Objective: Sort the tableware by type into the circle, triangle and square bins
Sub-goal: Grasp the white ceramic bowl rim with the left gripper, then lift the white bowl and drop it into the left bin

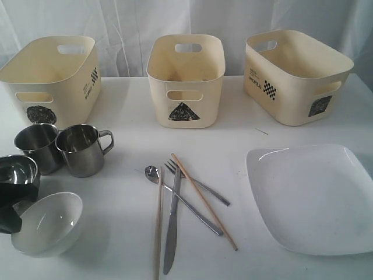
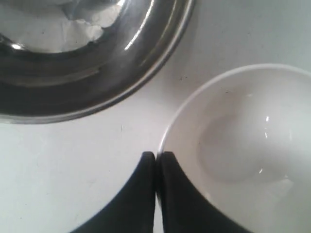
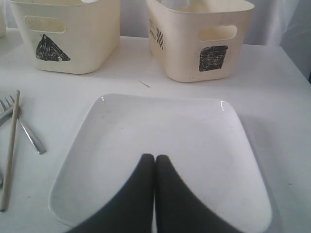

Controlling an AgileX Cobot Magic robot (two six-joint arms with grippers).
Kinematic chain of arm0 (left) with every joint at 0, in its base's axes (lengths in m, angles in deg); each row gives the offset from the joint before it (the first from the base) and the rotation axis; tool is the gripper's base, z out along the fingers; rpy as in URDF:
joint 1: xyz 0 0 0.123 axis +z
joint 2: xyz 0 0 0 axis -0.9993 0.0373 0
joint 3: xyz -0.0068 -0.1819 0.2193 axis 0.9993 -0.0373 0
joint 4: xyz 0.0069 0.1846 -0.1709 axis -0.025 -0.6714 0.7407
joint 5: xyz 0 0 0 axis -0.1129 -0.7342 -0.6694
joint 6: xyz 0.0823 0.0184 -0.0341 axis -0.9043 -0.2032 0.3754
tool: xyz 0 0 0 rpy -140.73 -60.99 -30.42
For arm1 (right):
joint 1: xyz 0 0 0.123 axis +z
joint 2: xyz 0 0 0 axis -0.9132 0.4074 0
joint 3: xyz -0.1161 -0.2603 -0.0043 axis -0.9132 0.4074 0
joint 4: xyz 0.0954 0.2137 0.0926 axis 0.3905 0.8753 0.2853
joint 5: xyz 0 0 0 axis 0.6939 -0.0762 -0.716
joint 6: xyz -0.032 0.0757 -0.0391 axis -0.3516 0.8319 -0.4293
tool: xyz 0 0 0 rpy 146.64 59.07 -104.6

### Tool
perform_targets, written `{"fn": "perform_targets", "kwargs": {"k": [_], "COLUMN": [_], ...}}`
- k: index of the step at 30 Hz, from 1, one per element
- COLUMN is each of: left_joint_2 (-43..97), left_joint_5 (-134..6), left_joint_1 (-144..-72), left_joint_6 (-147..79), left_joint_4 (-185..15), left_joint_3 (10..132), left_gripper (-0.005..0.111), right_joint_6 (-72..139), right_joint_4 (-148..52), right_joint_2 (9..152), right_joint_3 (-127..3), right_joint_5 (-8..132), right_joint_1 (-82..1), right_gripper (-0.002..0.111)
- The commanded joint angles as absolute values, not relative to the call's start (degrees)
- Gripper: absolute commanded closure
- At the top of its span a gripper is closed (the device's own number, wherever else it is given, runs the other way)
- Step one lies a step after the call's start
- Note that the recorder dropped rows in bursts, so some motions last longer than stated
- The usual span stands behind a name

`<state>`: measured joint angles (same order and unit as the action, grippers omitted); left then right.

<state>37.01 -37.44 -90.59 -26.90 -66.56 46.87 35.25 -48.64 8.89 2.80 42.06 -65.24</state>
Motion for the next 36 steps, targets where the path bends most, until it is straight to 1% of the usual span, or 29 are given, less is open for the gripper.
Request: {"fn": "perform_targets", "kwargs": {"k": [1, 8, 13, 15, 18, 23, 27, 31, 36], "left_joint_2": [37.12, 33.28, 32.13, 31.81, 28.20, 23.98, 24.92, 31.48, 45.58], "left_joint_5": [-36.09, -38.60, -38.92, -41.24, -43.36, -46.29, -55.94, -63.57, -68.62], "left_joint_1": [-90.83, -90.83, -90.83, -90.83, -90.83, -90.83, -90.83, -90.83, -90.83], "left_joint_6": [-30.14, -40.42, -45.10, -46.49, -47.23, -47.32, -47.98, -50.68, -56.39], "left_joint_4": [-65.04, -53.33, -53.43, -52.60, -51.60, -51.73, -51.73, -55.47, -59.06], "left_joint_3": [46.30, 46.30, 46.30, 46.30, 48.91, 56.93, 65.34, 74.55, 88.04], "left_gripper": [0.107, 0.107, 0.107, 0.107, 0.107, 0.107, 0.107, 0.107, 0.107], "right_joint_6": [35.52, 35.52, 35.52, 35.52, 35.52, 35.52, 35.52, 35.52, 35.52], "right_joint_4": [-49.10, -48.99, -48.99, -48.99, -48.99, -48.99, -48.99, -48.99, -48.99], "right_joint_2": [8.65, 8.65, 8.65, 8.65, 8.65, 8.65, 8.65, 8.65, 8.65], "right_joint_3": [2.93, 2.93, 2.93, 2.93, 2.93, 2.93, 2.93, 2.93, 2.93], "right_joint_5": [42.03, 42.03, 42.03, 42.03, 42.03, 42.03, 42.03, 42.03, 42.03], "right_joint_1": [-65.49, -65.49, -65.49, -65.49, -65.49, -65.49, -65.49, -65.49, -65.49], "right_gripper": [0.108, 0.108, 0.108, 0.108, 0.108, 0.108, 0.108, 0.108, 0.108]}}
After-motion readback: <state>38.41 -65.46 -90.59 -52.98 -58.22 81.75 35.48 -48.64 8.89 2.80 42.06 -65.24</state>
